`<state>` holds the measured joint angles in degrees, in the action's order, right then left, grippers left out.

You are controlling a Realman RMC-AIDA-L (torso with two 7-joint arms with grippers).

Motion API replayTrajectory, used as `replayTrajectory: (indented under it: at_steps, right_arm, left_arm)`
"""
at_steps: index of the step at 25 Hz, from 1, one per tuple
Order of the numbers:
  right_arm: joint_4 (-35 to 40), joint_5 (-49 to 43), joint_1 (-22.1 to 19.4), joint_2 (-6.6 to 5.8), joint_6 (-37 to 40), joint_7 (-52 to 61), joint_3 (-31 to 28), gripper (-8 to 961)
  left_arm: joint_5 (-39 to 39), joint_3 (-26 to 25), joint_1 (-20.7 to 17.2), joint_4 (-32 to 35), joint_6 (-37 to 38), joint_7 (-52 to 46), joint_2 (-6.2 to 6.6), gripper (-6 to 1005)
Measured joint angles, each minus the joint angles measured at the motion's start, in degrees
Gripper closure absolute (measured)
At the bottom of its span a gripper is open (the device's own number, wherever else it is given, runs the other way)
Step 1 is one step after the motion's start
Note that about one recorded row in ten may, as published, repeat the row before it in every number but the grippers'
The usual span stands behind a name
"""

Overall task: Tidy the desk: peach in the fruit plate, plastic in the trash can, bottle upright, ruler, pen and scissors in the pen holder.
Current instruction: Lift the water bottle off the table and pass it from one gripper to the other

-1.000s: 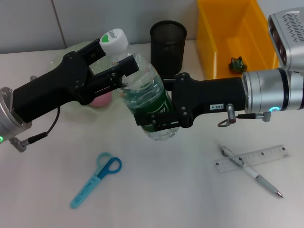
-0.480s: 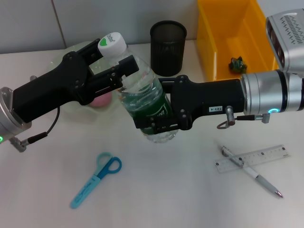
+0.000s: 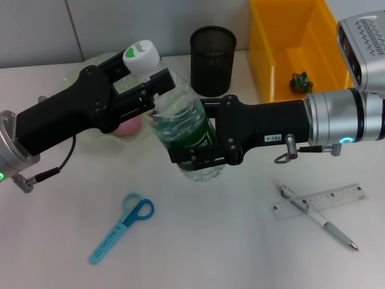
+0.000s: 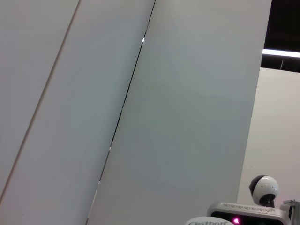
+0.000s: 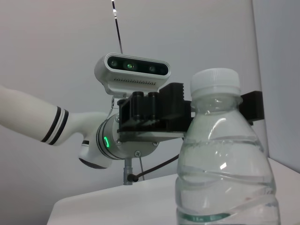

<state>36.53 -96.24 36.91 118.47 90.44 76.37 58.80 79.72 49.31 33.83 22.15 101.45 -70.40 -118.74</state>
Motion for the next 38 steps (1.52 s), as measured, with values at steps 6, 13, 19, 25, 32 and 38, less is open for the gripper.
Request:
replayTrajectory:
  at_steps: [6,13,19,25,32,38]
  right_arm:
    - [-0.05,-0.07,0.0,0.01,0.09,-0.11,0.0,187]
    - [-0.1,-0.09,0.0,0.01,0.09,-0.19,0.0,187]
    - [-0.15,0.04,0.0,0.0,0.17,-0.38,0.0,187]
    - [-0.15,0.09,0.0,0.0,0.17,-0.41,-0.07,188]
    - [-0.15,0.1,0.0,0.0,0.06,-0.44,-0.1,188]
    - [-0.14,0.16,0.0,0.0,0.18,-0.44,-0.19,188]
  left_arm:
    - [0.0,0.0,0.0,0.0,0.0,-0.03,0.0,287]
    - [0.0,0.0,0.0,0.0,-0.16,-0.14,0.09,314]
    - [0.0,-0.02,0.0,0.0,-0.36,-0.13,0.09,328]
    - [0.0,-0.34,0.0,0.0,-0.38,-0.11,0.09,343]
    - [0.0,-0.54,0.0,0.0,-0.32,-0.09,0.09,411]
    - [0.0,-0.55,0.0,0.0,-0.38,-0.09,0.09,422]
